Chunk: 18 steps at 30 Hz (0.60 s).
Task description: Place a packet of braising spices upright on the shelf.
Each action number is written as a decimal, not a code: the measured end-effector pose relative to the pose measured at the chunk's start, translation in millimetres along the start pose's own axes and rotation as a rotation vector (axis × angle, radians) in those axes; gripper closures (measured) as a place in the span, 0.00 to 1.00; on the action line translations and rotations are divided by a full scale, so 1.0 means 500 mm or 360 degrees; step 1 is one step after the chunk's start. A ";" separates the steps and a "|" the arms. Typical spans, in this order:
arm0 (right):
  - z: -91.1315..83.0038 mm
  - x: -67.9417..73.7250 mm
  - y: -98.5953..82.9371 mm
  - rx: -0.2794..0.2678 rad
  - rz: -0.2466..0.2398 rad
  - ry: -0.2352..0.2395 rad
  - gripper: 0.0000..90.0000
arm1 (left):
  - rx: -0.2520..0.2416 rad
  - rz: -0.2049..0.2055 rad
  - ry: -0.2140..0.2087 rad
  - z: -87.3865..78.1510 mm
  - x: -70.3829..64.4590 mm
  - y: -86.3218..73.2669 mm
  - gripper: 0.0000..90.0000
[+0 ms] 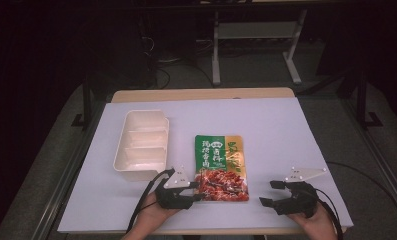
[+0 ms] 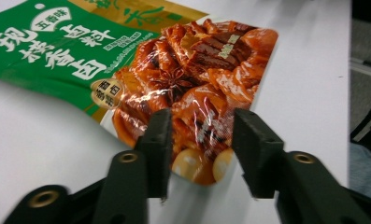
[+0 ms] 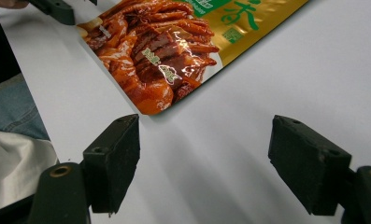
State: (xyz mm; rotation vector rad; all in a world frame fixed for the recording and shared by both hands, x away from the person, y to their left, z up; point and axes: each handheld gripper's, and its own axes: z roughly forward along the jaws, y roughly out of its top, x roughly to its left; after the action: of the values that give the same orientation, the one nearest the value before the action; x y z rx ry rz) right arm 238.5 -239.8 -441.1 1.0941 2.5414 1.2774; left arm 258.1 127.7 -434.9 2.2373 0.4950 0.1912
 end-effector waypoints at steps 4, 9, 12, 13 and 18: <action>0.000 0.000 0.001 -0.0001 -0.0004 0.0005 0.27 | 0.0062 0.0023 0.0002 0.017 0.002 0.008 0.78; 0.000 0.002 0.005 -0.0004 -0.0026 -0.0006 0.27 | 0.0141 0.0014 -0.0007 0.029 0.007 0.004 0.85; 0.001 -0.001 0.008 -0.0014 -0.0007 -0.0023 0.27 | 0.0161 0.0019 -0.0016 0.031 0.009 0.004 0.90; 0.003 -0.002 0.010 -0.0009 0.0013 -0.0022 0.27 | 0.0162 0.0016 -0.0031 0.031 0.011 0.002 0.92; 0.007 -0.009 0.028 -0.0034 0.0038 -0.0019 0.25 | 0.0151 0.0011 -0.0039 0.031 0.016 -0.001 1.00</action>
State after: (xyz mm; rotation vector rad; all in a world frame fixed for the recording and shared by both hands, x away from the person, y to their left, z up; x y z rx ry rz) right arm 251.0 -235.0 -434.3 1.1281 2.5077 1.2965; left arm 269.8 120.4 -445.8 2.3312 0.4926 0.1466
